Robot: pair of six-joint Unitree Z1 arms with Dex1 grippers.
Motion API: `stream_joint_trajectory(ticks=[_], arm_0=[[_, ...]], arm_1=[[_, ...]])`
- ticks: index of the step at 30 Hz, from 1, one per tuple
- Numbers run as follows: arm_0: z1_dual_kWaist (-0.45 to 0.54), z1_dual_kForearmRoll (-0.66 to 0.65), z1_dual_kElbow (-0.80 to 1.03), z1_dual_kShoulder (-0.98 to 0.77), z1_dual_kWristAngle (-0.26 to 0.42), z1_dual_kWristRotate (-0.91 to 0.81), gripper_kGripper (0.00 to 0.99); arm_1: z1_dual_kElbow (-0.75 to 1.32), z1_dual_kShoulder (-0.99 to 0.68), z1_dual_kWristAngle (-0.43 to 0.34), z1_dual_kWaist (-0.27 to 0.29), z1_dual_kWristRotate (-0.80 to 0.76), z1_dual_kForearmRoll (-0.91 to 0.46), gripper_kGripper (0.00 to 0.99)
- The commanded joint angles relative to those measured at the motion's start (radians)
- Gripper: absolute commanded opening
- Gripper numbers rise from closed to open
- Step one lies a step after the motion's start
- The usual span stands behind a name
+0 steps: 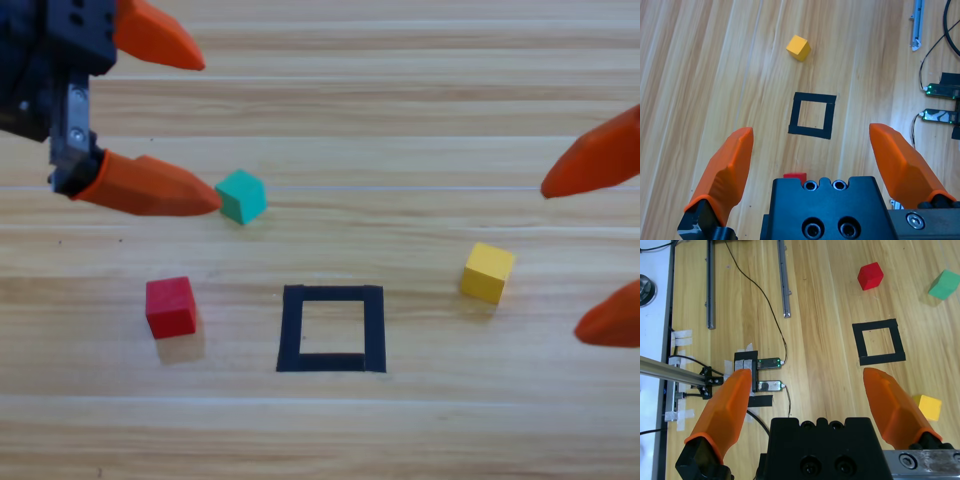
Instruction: Stack the blocks in the rectangular block: red at the bottom, yellow in the middle, green on top
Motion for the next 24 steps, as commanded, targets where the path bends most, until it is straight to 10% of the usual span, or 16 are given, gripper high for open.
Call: stream_joint_trajectory(ticks=[1,5,12,16,24], arm_0=[[-0.020,0.007,0.013,-0.021,0.025,-0.036,0.990],[-0.020,0.000,0.002,-0.004,0.097,-0.093,0.990],[0.043,0.001,-0.004,0.005,0.242,-0.196,0.990],[0.077,-0.019,-0.001,0.028,0.455,-0.259,0.990],[0.200,-0.043,0.045,0.017,0.458,-0.305,0.990]], arm_1=[[-0.061,0.087,-0.106,-0.029,-0.102,0.110,0.989],[-0.131,0.218,-0.270,-0.112,-0.087,0.158,0.990],[-0.227,0.409,-0.258,-0.190,0.027,0.185,0.989],[-0.297,0.501,-0.396,-0.193,0.249,0.162,0.990],[-0.391,0.616,-0.508,-0.201,0.631,0.164,0.990]])
